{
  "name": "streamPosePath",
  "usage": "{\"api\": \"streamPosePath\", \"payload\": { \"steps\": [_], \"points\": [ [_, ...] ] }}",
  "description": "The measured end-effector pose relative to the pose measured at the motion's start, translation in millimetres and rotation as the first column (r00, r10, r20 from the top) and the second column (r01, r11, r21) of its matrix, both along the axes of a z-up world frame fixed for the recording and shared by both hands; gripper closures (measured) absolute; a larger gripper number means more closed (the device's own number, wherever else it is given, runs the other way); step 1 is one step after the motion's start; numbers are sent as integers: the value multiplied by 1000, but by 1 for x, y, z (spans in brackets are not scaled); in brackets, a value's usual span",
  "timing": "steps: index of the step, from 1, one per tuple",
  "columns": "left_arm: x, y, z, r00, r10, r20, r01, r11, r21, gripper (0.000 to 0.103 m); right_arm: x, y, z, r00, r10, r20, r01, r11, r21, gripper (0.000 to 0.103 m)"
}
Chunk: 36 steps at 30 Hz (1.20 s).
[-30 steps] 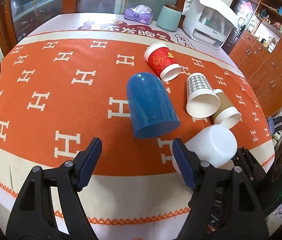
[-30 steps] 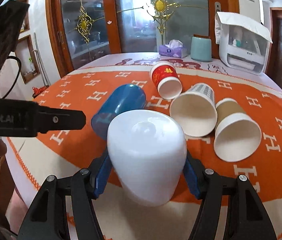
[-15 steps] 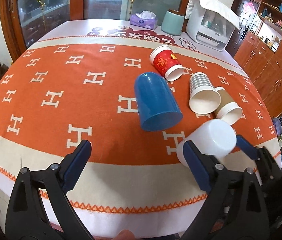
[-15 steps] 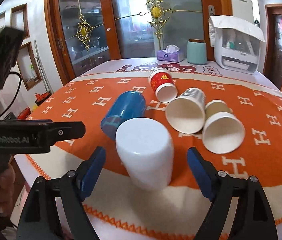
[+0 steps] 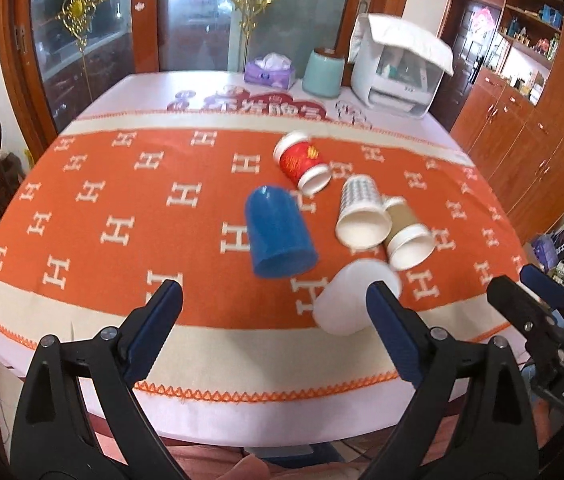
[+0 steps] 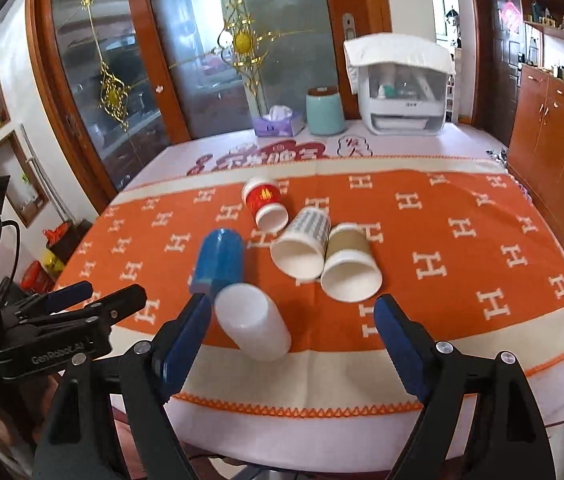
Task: Flip cup upside down
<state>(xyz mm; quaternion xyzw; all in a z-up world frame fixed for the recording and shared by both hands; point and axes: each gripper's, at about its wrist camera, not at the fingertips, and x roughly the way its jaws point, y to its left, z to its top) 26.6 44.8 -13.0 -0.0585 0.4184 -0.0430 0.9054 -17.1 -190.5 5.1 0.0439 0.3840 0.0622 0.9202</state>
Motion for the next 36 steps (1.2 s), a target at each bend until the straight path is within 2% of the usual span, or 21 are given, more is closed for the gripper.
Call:
{"api": "streamPosePath", "payload": {
  "steps": [6,12,21,36],
  "points": [
    [-2,-8,37,999,27,47,-30,998,55,11,-4,5,47,999,6,54,-5,1000,-17,16],
    [-5,-14,57,996,35,78,-42,996,78,11,-9,9,71,994,-4,108,9,999,-47,14],
    [-9,-26,69,992,37,119,-50,992,113,11,-7,10,75,993,3,116,4,999,-52,14],
    [-8,-29,64,994,38,107,-49,993,109,11,1,8,71,996,-9,94,12,999,-35,14]
  ]
}}
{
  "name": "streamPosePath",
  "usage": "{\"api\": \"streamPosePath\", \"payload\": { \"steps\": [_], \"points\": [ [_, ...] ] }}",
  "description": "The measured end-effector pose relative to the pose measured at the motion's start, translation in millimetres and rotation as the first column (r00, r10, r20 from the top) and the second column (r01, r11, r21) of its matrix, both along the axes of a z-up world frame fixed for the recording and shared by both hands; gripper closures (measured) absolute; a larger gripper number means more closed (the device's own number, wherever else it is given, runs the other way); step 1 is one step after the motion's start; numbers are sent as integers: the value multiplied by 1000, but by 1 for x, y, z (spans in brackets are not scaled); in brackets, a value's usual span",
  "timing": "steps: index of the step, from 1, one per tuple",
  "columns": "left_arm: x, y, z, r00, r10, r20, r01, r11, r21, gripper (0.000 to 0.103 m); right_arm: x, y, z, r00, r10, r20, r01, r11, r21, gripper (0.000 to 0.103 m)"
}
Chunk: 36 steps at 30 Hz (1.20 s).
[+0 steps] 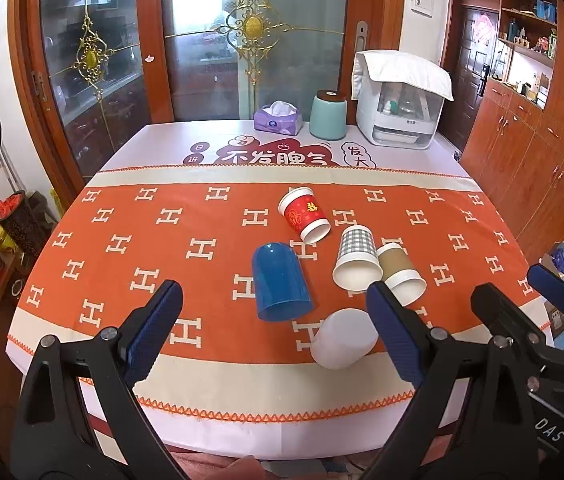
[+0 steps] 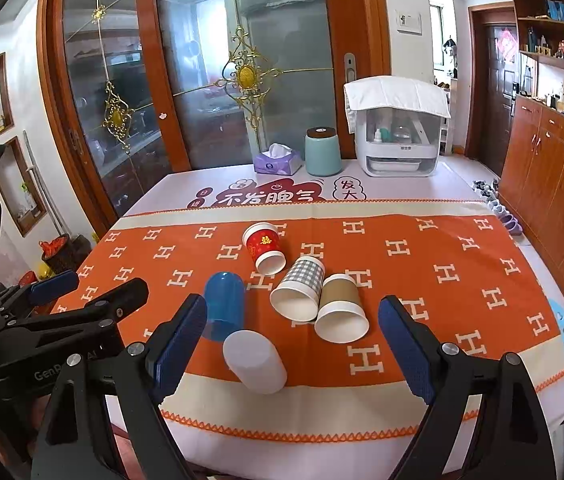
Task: Flip cup upside down
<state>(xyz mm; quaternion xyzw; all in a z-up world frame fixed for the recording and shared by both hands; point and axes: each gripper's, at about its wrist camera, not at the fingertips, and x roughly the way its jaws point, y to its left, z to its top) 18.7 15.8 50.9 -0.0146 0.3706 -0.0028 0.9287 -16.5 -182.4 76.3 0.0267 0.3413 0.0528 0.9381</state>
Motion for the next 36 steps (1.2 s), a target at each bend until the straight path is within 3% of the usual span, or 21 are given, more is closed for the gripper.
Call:
{"api": "streamPosePath", "payload": {
  "steps": [36],
  "points": [
    [2,0,0,1000,0,-11,1,1000,9,11,8,-3,-9,1000,-4,-15,4,1000,13,14]
  ]
}}
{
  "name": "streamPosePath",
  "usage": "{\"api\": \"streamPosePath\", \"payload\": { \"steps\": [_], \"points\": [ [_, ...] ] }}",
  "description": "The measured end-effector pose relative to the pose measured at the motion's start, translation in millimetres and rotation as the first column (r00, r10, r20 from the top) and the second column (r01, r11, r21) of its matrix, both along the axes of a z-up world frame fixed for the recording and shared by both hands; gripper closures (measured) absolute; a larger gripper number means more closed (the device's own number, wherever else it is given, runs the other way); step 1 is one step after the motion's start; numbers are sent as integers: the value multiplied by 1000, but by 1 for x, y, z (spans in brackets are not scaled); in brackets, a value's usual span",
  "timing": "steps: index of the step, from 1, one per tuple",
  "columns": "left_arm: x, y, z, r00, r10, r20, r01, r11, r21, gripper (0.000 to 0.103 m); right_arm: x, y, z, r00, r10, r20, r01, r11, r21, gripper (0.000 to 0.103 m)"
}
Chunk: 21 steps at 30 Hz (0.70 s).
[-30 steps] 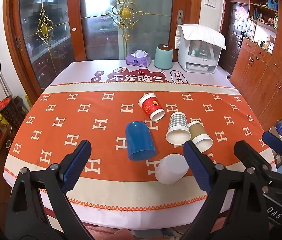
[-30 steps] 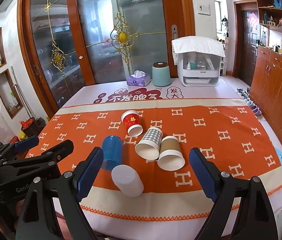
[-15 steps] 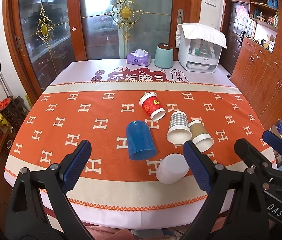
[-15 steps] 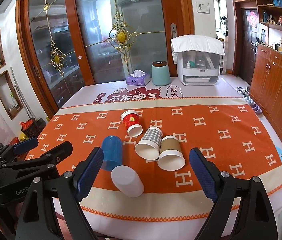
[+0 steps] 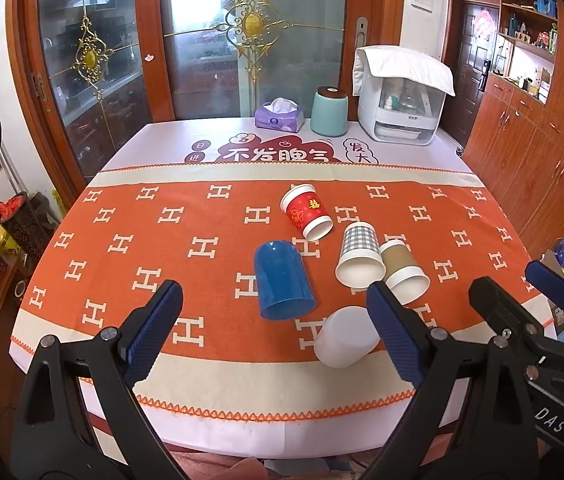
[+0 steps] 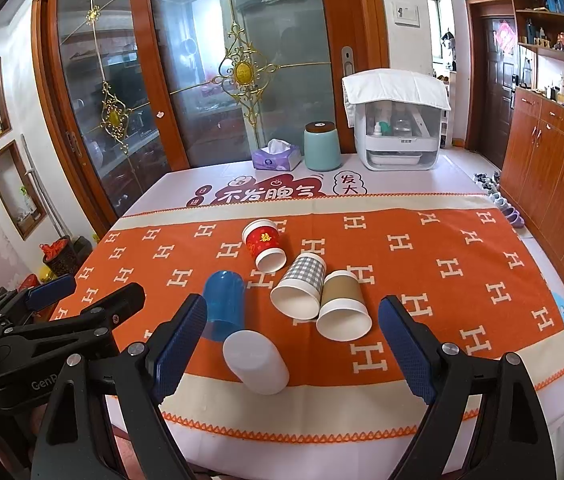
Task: Flip cup upside down
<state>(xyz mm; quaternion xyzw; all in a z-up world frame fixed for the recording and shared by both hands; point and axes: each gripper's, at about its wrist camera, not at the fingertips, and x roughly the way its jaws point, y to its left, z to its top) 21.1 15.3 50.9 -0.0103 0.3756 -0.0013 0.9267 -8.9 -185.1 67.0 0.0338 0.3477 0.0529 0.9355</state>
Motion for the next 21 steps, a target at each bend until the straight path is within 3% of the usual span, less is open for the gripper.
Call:
{"api": "streamPosePath", "payload": {
  "steps": [21],
  "points": [
    [-1,5,-2,1000,2,0,-2,1000,0,11,1,0,-2,1000,0,0,0,1000,1,14]
  ]
}}
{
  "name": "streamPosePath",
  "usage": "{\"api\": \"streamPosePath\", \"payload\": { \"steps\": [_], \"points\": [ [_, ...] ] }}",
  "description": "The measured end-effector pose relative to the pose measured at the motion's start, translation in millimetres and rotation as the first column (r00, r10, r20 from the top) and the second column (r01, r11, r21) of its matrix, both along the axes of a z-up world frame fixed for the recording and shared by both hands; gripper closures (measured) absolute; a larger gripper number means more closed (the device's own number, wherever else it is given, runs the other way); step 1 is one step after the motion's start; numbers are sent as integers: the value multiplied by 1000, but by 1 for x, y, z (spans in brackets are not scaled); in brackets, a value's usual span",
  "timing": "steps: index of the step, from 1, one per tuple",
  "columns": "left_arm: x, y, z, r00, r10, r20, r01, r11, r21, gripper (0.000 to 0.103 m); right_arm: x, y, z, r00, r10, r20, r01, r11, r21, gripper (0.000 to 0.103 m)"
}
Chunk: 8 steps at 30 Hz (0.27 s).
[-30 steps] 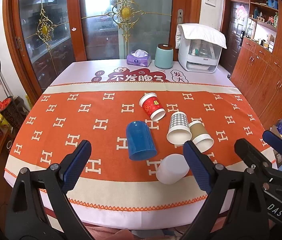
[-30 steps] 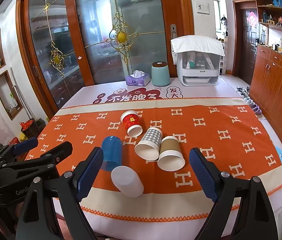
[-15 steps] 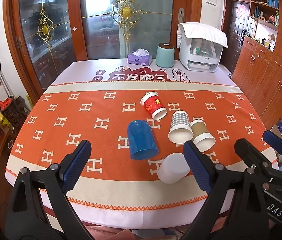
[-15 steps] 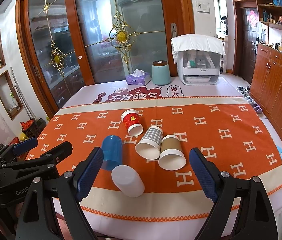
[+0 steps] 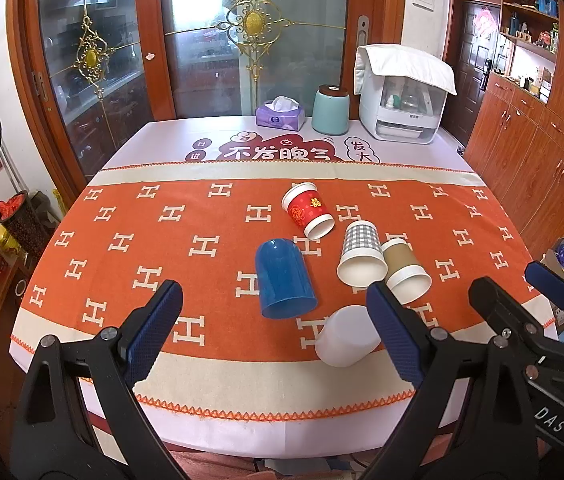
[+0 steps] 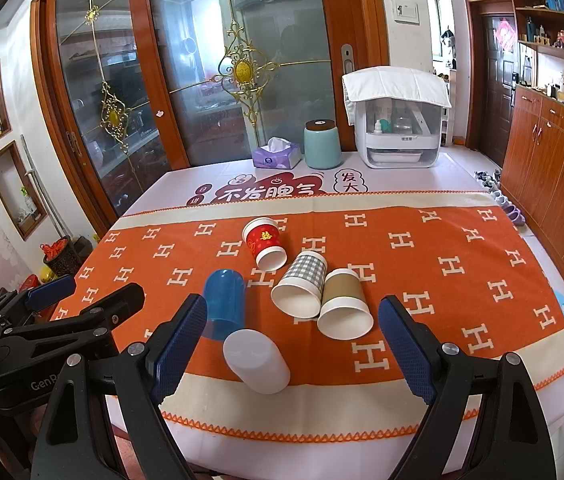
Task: Flip cup upside down
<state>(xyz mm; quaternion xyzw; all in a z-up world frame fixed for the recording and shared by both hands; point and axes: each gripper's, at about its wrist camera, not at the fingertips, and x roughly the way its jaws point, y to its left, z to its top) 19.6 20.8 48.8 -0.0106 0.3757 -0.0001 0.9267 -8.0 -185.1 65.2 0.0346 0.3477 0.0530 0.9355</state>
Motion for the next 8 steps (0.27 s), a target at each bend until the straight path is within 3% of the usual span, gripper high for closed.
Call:
{"api": "streamPosePath", "payload": {
  "steps": [8],
  "points": [
    [0,3,-3,1000,1,-6,-1,1000,-3,11,0,0,0,1000,0,-2,0,1000,2,14]
  ]
}}
